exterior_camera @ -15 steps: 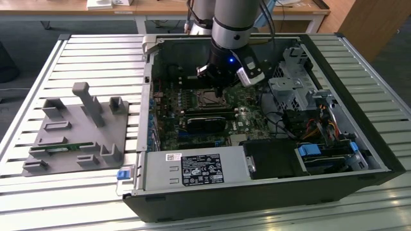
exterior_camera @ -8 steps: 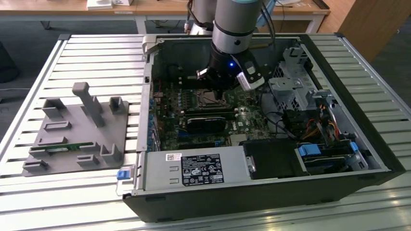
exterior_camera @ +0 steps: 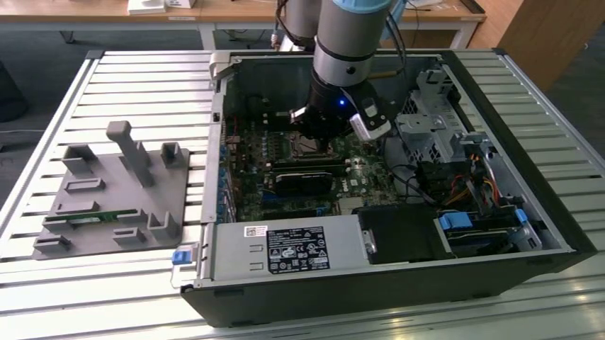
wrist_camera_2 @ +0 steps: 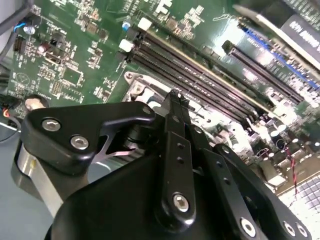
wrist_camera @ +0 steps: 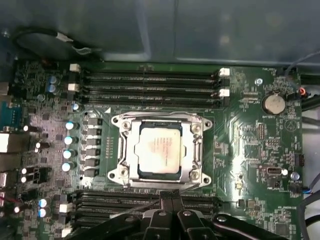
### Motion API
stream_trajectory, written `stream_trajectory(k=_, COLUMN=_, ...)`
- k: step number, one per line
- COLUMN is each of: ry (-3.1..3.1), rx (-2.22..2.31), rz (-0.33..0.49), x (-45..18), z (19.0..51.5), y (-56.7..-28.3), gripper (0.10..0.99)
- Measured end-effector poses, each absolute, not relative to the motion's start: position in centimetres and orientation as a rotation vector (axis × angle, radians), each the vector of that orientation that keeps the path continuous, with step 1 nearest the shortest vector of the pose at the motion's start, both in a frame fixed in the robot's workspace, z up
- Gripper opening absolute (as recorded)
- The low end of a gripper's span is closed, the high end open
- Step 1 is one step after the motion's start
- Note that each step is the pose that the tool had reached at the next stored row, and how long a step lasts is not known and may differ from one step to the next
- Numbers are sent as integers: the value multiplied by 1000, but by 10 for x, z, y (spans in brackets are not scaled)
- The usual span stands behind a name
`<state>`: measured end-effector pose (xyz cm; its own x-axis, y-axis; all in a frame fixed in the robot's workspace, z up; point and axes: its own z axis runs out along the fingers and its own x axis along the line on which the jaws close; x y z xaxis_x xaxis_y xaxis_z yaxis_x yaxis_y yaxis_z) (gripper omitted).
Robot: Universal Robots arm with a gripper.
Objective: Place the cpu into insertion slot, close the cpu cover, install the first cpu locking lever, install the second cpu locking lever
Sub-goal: 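Install the second cpu locking lever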
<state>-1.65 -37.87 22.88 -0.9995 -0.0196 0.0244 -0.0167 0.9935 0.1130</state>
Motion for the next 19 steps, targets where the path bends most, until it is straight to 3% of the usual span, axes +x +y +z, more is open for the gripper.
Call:
stream_trajectory(k=12, ry=-3107, rx=28, rz=-176, x=-41, z=217, y=-382, gripper=106)
stream_trajectory(k=19, ry=-3103, rx=29, rz=-252, x=-45, z=216, y=-389, gripper=106)
